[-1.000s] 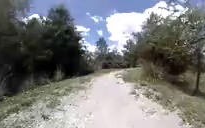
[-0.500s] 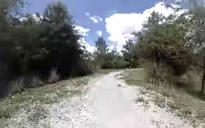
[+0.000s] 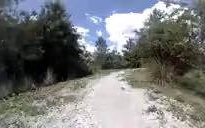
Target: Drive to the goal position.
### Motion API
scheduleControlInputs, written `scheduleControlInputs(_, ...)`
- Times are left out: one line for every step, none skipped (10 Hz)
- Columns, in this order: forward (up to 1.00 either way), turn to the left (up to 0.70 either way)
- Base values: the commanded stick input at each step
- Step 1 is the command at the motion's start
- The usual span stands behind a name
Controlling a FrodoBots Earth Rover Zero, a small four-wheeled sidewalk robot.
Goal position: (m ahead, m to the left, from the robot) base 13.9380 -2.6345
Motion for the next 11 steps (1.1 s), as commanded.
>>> scheduleControlInputs(0.70,0.00)
scheduleControlInputs(0.70,0.00)
scheduleControlInputs(0.70,0.00)
scheduleControlInputs(0.70,0.00)
scheduleControlInputs(0.70,0.00)
scheduleControlInputs(0.70,0.00)
scheduleControlInputs(0.70,0.00)
scheduleControlInputs(0.70,0.00)
scheduleControlInputs(0.70,0.00)
scheduleControlInputs(0.70,0.00)
scheduleControlInputs(0.70,0.00)
